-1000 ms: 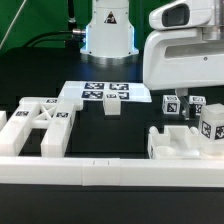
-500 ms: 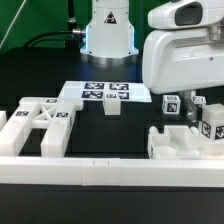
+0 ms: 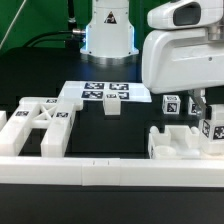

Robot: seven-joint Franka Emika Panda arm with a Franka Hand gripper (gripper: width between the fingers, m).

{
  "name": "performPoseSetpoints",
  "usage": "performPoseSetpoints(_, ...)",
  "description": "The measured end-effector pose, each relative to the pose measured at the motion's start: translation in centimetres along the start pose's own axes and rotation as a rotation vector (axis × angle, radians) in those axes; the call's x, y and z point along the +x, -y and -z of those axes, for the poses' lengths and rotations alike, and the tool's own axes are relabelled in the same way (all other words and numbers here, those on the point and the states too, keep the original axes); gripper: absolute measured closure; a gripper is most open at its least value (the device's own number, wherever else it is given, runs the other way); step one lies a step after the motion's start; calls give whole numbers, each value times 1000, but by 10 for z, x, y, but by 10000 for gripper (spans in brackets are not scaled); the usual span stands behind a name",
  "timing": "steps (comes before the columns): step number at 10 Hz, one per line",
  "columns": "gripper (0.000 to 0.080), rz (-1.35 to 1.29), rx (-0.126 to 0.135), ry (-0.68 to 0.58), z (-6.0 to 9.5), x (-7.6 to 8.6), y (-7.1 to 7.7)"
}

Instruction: Assemble chair

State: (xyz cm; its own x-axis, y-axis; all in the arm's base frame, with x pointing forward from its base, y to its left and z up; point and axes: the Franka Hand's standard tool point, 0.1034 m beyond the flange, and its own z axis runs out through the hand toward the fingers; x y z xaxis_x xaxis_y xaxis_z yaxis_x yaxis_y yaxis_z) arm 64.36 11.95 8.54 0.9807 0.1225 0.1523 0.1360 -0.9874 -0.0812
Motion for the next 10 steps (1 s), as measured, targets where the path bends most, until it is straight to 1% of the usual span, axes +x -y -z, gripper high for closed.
performPoseSetpoints(3, 515, -367, 17, -23, 0, -1, -4)
performPoseSetpoints(4, 515, -510, 19, -38, 0, -2, -6)
performPoseSetpoints(5, 515, -576, 21, -65, 0, -1, -7)
performPoseSetpoints(10, 515, -878, 39, -62, 2, 0, -11)
